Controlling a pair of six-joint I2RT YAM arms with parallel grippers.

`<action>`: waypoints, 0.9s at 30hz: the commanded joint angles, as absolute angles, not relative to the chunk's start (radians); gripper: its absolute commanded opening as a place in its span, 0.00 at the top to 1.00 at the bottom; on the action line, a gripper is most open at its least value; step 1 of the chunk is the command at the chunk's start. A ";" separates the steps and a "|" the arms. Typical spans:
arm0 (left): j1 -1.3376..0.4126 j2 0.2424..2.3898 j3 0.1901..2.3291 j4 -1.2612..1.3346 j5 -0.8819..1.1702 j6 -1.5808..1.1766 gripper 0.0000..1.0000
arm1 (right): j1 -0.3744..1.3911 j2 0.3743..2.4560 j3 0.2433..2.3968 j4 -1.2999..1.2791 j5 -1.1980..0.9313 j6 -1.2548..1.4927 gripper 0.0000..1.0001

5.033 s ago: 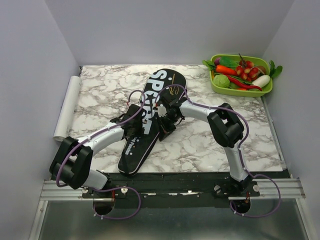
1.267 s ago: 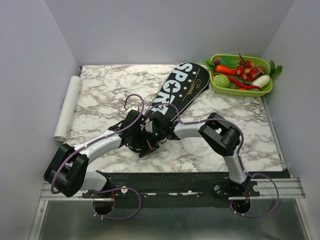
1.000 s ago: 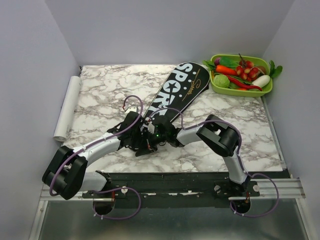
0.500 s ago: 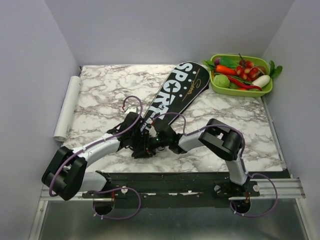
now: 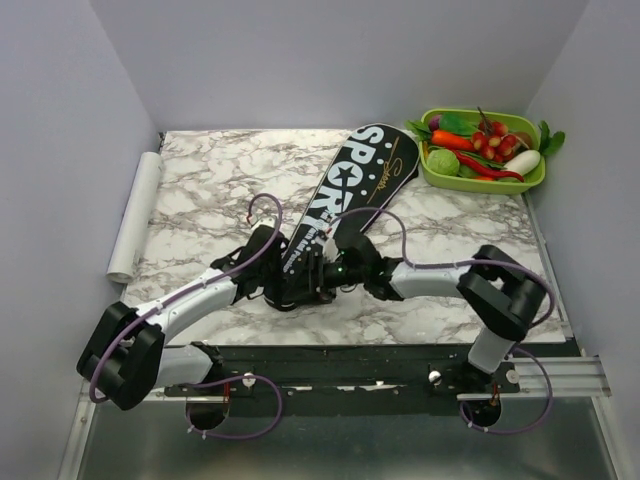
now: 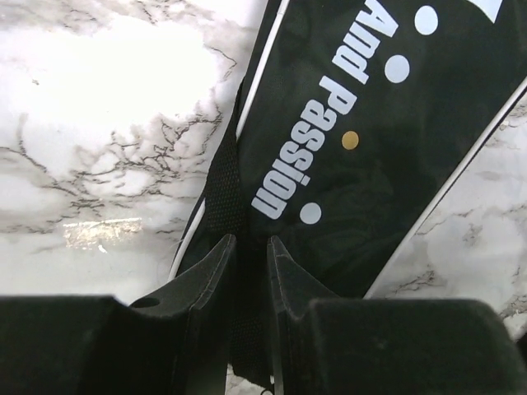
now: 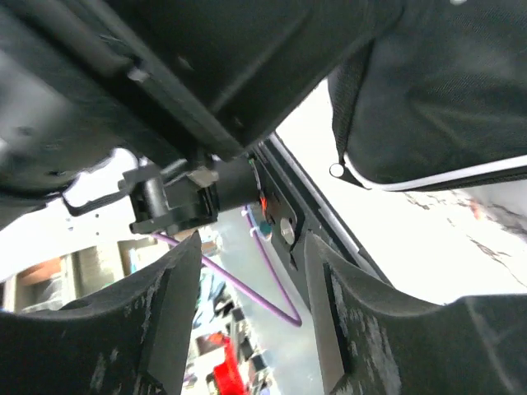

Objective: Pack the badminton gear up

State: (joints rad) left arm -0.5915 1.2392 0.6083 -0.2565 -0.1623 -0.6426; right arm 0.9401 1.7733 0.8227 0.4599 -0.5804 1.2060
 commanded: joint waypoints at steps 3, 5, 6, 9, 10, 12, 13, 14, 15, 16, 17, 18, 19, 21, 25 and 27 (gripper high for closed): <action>-0.598 1.154 0.683 -0.416 -0.173 -0.630 0.70 | 0.893 1.554 0.903 0.004 -0.327 0.831 0.34; -0.598 1.137 0.706 -0.437 -0.173 -0.629 0.70 | 0.891 1.517 0.945 -0.163 -0.255 0.766 0.31; -0.598 1.115 0.713 -0.442 -0.170 -0.623 0.70 | 0.890 1.500 0.971 -0.202 -0.164 0.714 0.30; -0.598 1.060 0.736 -0.440 -0.147 -0.589 0.70 | 0.887 1.415 0.997 -0.310 0.042 0.648 0.20; -0.598 1.046 0.751 -0.440 -0.144 -0.575 0.70 | 0.885 1.375 1.008 -0.322 0.087 0.603 0.14; -0.598 1.005 0.767 -0.437 -0.137 -0.557 0.69 | 0.884 1.336 1.020 -0.350 0.197 0.548 0.12; -0.598 0.990 0.782 -0.439 -0.140 -0.539 0.66 | 0.882 1.322 1.035 -0.357 0.222 0.529 0.08; -0.598 0.973 0.790 -0.439 -0.146 -0.532 0.63 | 0.884 1.293 1.045 -0.370 0.244 0.514 0.07; -0.598 0.942 0.796 -0.437 -0.144 -0.523 0.61 | 0.882 1.283 1.054 -0.377 0.288 0.503 0.07; -0.598 0.925 0.808 -0.434 -0.149 -0.509 0.55 | 0.881 1.272 1.063 -0.386 0.307 0.486 0.00; -0.598 0.910 0.813 -0.431 -0.152 -0.497 0.45 | 0.882 1.264 1.092 -0.414 0.323 0.477 0.00; -0.598 0.885 0.819 -0.431 -0.152 -0.486 0.39 | 0.882 1.261 1.106 -0.434 0.365 0.474 0.00; -0.598 0.878 0.837 -0.437 -0.158 -0.477 0.06 | 0.882 1.259 1.124 -0.454 0.380 0.468 0.00; -0.598 0.867 0.857 -0.445 -0.167 -0.450 0.01 | 0.882 1.261 1.164 -0.517 0.437 0.460 0.00; -0.598 0.856 0.897 -0.453 -0.178 -0.420 0.01 | 0.884 1.233 1.193 -0.584 0.520 0.456 0.00; -0.598 0.845 0.899 -0.443 -0.183 -0.408 0.01 | 0.882 1.210 1.186 -0.591 0.547 0.448 0.00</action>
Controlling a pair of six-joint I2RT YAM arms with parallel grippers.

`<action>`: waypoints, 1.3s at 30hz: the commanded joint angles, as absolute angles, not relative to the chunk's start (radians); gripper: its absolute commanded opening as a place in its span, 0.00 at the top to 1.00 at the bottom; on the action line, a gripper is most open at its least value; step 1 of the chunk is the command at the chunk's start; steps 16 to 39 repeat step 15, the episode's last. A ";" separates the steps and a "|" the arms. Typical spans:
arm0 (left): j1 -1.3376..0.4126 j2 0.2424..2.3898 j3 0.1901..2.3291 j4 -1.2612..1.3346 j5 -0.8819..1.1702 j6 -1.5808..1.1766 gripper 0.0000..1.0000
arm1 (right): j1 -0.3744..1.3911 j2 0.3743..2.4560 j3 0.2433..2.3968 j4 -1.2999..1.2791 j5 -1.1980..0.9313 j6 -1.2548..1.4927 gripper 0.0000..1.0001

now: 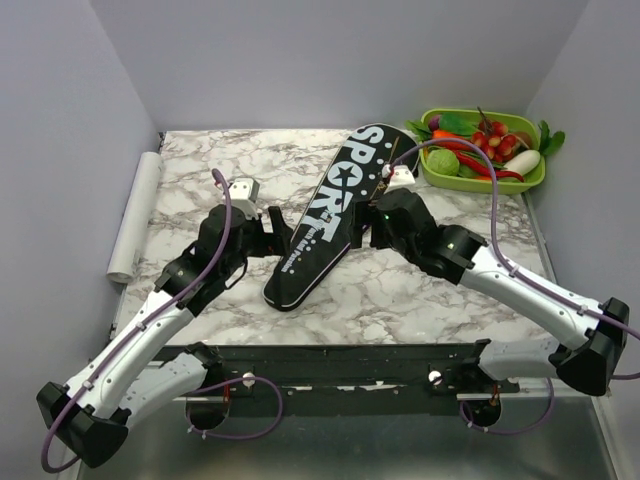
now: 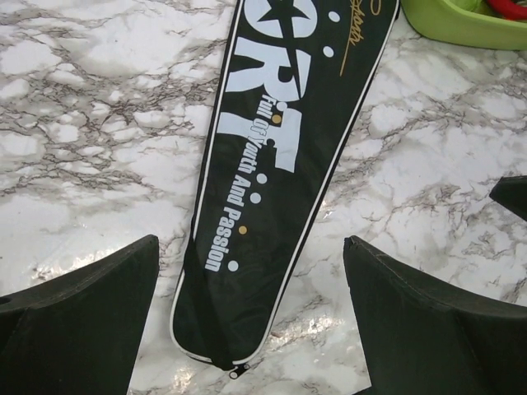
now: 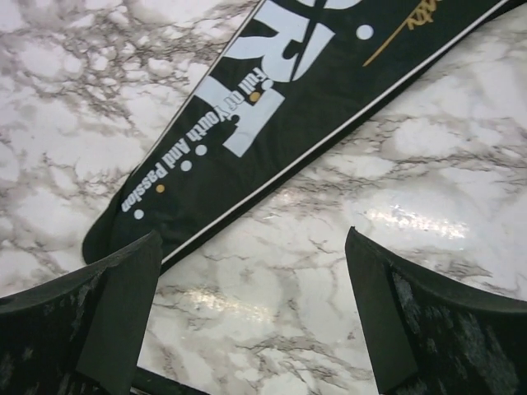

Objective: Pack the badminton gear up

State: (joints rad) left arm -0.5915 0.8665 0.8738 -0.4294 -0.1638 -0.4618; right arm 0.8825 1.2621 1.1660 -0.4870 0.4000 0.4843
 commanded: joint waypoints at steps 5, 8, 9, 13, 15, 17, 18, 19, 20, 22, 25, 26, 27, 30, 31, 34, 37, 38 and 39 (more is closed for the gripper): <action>-0.598 0.822 0.891 -0.416 -0.190 -0.396 0.01 | 0.882 1.093 1.154 -0.568 0.572 0.407 0.00; -0.598 0.813 0.879 -0.400 -0.192 -0.390 0.01 | 0.882 1.040 1.137 -0.566 0.594 0.385 0.00; -0.598 0.808 0.876 -0.397 -0.192 -0.390 0.01 | 0.882 1.032 1.132 -0.566 0.594 0.380 0.00; -0.598 0.808 0.871 -0.380 -0.196 -0.396 0.01 | 0.882 0.985 1.094 -0.540 0.528 0.339 0.00; -0.598 0.815 0.876 -0.379 -0.193 -0.397 0.01 | 0.882 0.976 1.095 -0.540 0.554 0.356 0.00; -0.598 0.815 0.876 -0.379 -0.193 -0.397 0.01 | 0.882 0.976 1.095 -0.540 0.554 0.356 0.00; -0.598 0.815 0.876 -0.379 -0.193 -0.397 0.01 | 0.882 0.976 1.095 -0.540 0.554 0.356 0.00; -0.598 0.815 0.876 -0.379 -0.193 -0.397 0.01 | 0.882 0.976 1.095 -0.540 0.554 0.356 0.00; -0.598 0.815 0.876 -0.379 -0.193 -0.397 0.01 | 0.882 0.976 1.095 -0.540 0.554 0.356 0.00; -0.598 0.815 0.876 -0.379 -0.193 -0.397 0.01 | 0.882 0.976 1.095 -0.540 0.554 0.356 0.00; -0.598 0.815 0.876 -0.379 -0.193 -0.397 0.01 | 0.882 0.976 1.095 -0.540 0.554 0.356 0.00; -0.598 0.815 0.876 -0.379 -0.193 -0.397 0.01 | 0.882 0.976 1.095 -0.540 0.554 0.356 0.00; -0.598 0.815 0.876 -0.379 -0.193 -0.397 0.01 | 0.882 0.976 1.095 -0.540 0.554 0.356 0.00; -0.598 0.815 0.876 -0.379 -0.193 -0.397 0.01 | 0.882 0.976 1.095 -0.540 0.554 0.356 0.00; -0.598 0.815 0.876 -0.379 -0.193 -0.397 0.01 | 0.882 0.976 1.095 -0.540 0.554 0.356 0.00; -0.598 0.815 0.876 -0.379 -0.193 -0.397 0.01 | 0.882 0.976 1.095 -0.540 0.554 0.356 0.00; -0.598 0.815 0.876 -0.379 -0.193 -0.397 0.01 | 0.882 0.976 1.095 -0.540 0.554 0.356 0.00; -0.598 0.815 0.876 -0.379 -0.193 -0.397 0.01 | 0.882 0.976 1.095 -0.540 0.554 0.356 0.00; -0.598 0.815 0.876 -0.379 -0.193 -0.397 0.01 | 0.882 0.976 1.095 -0.540 0.554 0.356 0.00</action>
